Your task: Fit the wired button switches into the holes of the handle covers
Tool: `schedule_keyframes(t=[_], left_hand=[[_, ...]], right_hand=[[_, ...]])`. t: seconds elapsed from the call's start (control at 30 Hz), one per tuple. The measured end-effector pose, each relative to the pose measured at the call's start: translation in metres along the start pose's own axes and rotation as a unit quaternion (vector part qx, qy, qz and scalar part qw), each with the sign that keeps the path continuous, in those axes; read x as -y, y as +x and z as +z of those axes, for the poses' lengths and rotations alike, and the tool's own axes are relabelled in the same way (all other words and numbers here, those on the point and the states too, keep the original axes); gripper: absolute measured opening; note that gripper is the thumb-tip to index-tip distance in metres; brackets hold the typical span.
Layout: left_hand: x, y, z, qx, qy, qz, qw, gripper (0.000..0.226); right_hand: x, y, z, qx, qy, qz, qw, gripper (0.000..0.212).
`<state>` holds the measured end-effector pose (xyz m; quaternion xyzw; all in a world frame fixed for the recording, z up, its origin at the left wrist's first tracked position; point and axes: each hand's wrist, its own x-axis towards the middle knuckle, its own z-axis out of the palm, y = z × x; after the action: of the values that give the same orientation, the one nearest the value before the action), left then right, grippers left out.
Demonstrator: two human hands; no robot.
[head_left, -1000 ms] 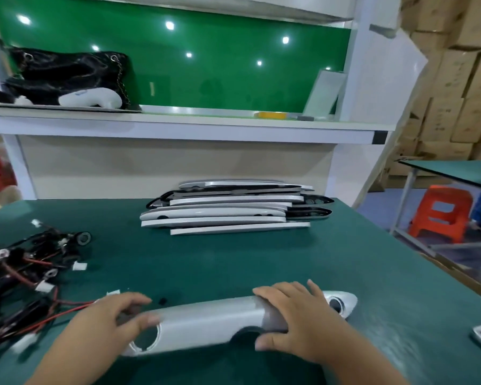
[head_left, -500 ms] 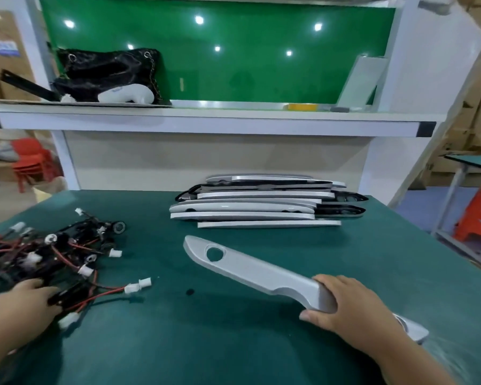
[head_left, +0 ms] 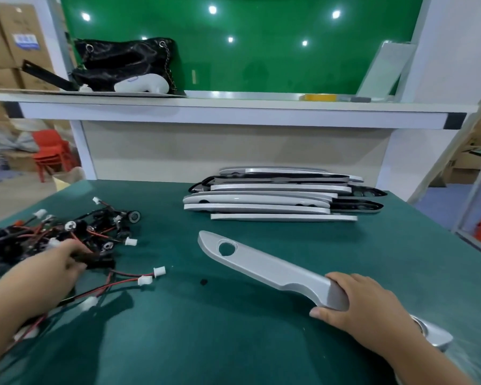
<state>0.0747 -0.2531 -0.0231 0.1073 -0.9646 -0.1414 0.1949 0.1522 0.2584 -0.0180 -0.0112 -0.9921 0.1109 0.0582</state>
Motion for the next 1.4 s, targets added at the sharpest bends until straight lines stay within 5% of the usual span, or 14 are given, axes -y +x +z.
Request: schedule_keyframes(t=[0.07,0.13,0.23,0.33,0.5,0.73,0.8,0.9,1.0,1.1,1.27,1.4], left_hand=[[-0.016,0.001,-0.018,-0.047,-0.053,0.014,0.997,0.028],[-0.039,-0.008,-0.036,-0.078,-0.224,0.051,0.97,0.03],[-0.096,-0.037,-0.062,-0.048,-0.526,0.087,0.845,0.035],[-0.14,-0.051,-0.073,-0.016,-0.701,0.142,0.699,0.036],[-0.182,-0.065,-0.072,-0.053,-0.759,0.093,0.642,0.04],[-0.186,-0.069,-0.042,-0.093,-0.682,0.094,0.719,0.032],[-0.186,-0.071,-0.035,-0.077,-0.646,0.11,0.752,0.051],[-0.185,-0.077,-0.03,-0.041,-0.64,0.126,0.757,0.078],[-0.185,-0.079,-0.025,-0.004,-0.647,0.119,0.753,0.067],[-0.189,-0.083,-0.022,0.005,-0.566,0.116,0.816,0.055],[-0.192,-0.087,-0.027,0.002,-0.383,0.135,0.914,0.091],[-0.187,-0.081,-0.024,-0.006,-0.41,0.095,0.907,0.079]], right_hand=[[0.003,0.0,0.0,-0.002,-0.014,-0.001,1.0,0.076],[0.005,0.0,0.0,-0.002,-0.019,0.0,1.0,0.077],[0.009,0.0,0.001,-0.002,-0.024,-0.006,1.0,0.078],[0.011,-0.001,0.002,-0.001,-0.022,-0.013,1.0,0.08],[0.015,-0.002,0.002,-0.002,-0.042,-0.027,0.999,0.085],[0.021,-0.003,0.004,-0.007,-0.07,-0.053,0.996,0.089],[0.022,-0.003,0.003,-0.011,-0.066,-0.055,0.996,0.09],[0.023,-0.004,0.001,-0.018,-0.069,-0.055,0.996,0.09],[0.025,-0.004,-0.001,-0.028,-0.063,-0.054,0.996,0.09],[0.028,-0.006,-0.005,-0.031,-0.048,-0.062,0.996,0.1],[0.036,-0.01,-0.008,-0.018,-0.022,-0.073,0.997,0.106],[0.04,-0.014,-0.008,0.024,0.007,-0.077,0.997,0.102]])
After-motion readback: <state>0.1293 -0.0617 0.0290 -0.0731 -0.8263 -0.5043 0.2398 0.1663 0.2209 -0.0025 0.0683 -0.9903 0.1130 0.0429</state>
